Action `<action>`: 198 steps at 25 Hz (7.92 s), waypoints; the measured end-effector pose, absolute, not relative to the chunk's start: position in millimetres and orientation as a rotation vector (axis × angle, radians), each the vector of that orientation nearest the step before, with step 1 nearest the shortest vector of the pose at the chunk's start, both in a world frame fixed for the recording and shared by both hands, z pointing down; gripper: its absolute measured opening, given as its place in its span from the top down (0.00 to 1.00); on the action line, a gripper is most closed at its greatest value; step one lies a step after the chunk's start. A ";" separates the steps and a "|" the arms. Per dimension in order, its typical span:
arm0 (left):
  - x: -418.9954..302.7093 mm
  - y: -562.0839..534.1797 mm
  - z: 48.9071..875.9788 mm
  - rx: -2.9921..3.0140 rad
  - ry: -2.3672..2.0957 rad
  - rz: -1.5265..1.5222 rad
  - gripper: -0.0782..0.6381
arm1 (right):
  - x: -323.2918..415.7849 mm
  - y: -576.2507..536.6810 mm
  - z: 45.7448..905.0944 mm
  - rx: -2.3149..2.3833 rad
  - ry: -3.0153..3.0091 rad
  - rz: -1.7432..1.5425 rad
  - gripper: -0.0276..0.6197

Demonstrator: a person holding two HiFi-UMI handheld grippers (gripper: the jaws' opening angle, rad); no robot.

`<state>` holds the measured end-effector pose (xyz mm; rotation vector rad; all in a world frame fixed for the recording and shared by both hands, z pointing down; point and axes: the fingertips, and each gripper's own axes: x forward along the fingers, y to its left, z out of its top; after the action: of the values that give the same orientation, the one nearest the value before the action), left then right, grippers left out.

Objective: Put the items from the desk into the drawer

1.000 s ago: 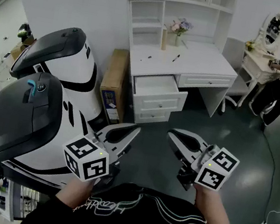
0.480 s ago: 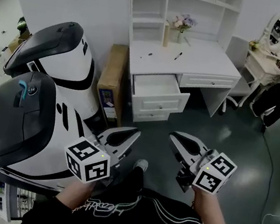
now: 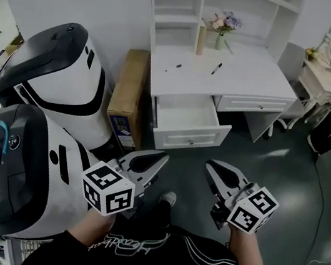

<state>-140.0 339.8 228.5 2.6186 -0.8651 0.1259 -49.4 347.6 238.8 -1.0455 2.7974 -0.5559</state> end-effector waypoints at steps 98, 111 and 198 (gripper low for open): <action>-104.4 -199.4 423.6 2.525 -0.862 0.823 0.82 | 33.3 -110.9 404.2 -1.083 2.694 -1.127 0.89; -70.7 -98.7 461.7 2.623 -0.573 0.966 0.82 | 44.9 -59.6 414.6 -1.188 2.625 -1.155 0.89; 85.1 -286.1 419.1 2.520 -0.913 0.755 0.63 | 179.7 -157.3 407.8 -1.297 2.521 -1.142 0.89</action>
<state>85.1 -286.1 419.1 2.5205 -0.9130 0.7554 179.7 -157.3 407.8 -1.2968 2.5209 -1.1419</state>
